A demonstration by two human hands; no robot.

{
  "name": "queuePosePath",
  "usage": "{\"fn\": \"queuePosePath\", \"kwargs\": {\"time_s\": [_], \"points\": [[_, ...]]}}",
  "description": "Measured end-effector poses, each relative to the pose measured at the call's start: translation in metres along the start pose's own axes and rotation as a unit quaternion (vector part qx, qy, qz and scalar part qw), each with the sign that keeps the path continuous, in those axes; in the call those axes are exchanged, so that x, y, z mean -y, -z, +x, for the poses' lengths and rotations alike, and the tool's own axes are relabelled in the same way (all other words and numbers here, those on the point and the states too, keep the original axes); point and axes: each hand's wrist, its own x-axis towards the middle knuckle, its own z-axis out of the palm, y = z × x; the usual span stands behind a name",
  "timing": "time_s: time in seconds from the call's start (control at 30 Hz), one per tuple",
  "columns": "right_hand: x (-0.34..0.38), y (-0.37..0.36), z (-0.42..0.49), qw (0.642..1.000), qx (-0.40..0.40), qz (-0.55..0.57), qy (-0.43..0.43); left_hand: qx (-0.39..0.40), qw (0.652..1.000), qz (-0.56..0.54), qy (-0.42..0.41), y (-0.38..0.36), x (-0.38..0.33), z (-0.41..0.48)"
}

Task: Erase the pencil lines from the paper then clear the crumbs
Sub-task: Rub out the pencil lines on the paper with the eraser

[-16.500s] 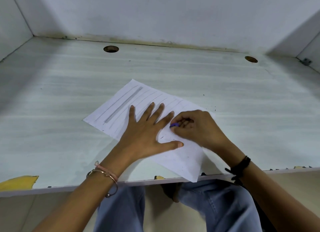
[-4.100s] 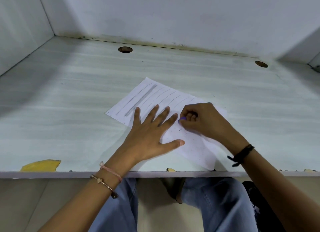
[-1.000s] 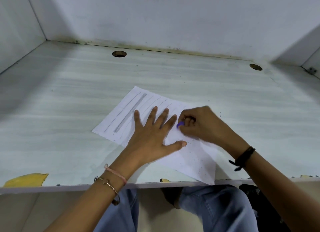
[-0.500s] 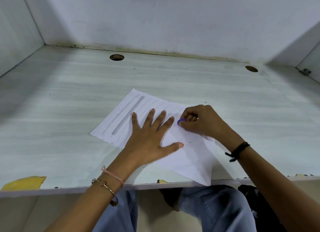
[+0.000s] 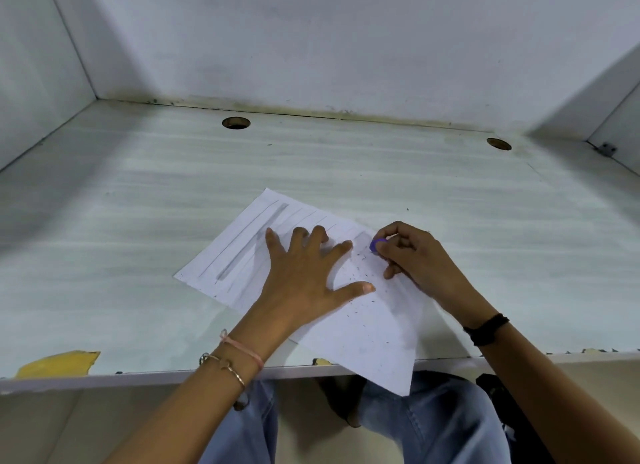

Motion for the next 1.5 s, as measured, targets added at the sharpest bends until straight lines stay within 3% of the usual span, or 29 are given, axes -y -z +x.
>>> {"fn": "queuePosePath", "kwargs": {"time_s": [0.1,0.3,0.47,0.6,0.77,0.9,1.07,1.23,1.4,1.5], "points": [[0.005,-0.001,0.001,0.997,0.006,-0.068,0.026,-0.019,0.999,-0.036,-0.008,-0.006,-0.003,0.009],[0.012,-0.021,0.000,0.975,0.039,-0.196,0.099,0.053,0.998,-0.027,-0.004,-0.009,-0.003,0.012],[0.018,-0.007,0.021,0.960,-0.033,-0.267,0.077,0.060,0.997,-0.038,0.003,-0.010,-0.002,0.012],[0.025,-0.020,0.001,0.958,0.083,-0.255,0.107,0.054,0.998,-0.023,-0.004,-0.010,-0.003,0.013],[0.022,-0.002,0.025,0.951,-0.027,-0.300,0.072,0.060,0.998,-0.032,-0.002,-0.009,-0.002,0.012],[0.027,-0.021,0.003,0.952,0.085,-0.273,0.105,0.052,0.999,-0.013,-0.007,-0.012,-0.002,0.013],[0.021,0.002,0.028,0.955,-0.013,-0.288,0.072,0.062,0.998,-0.031,-0.001,-0.009,-0.002,0.012],[0.025,-0.020,0.005,0.950,0.088,-0.272,0.122,0.059,0.998,-0.019,-0.005,-0.009,-0.003,0.012],[0.022,0.004,0.032,0.952,0.005,-0.293,0.084,0.056,0.998,-0.030,-0.001,-0.009,-0.002,0.013],[0.025,-0.009,0.019,0.947,0.057,-0.295,0.112,0.061,0.998,-0.026,-0.002,-0.009,-0.003,0.013]]}}
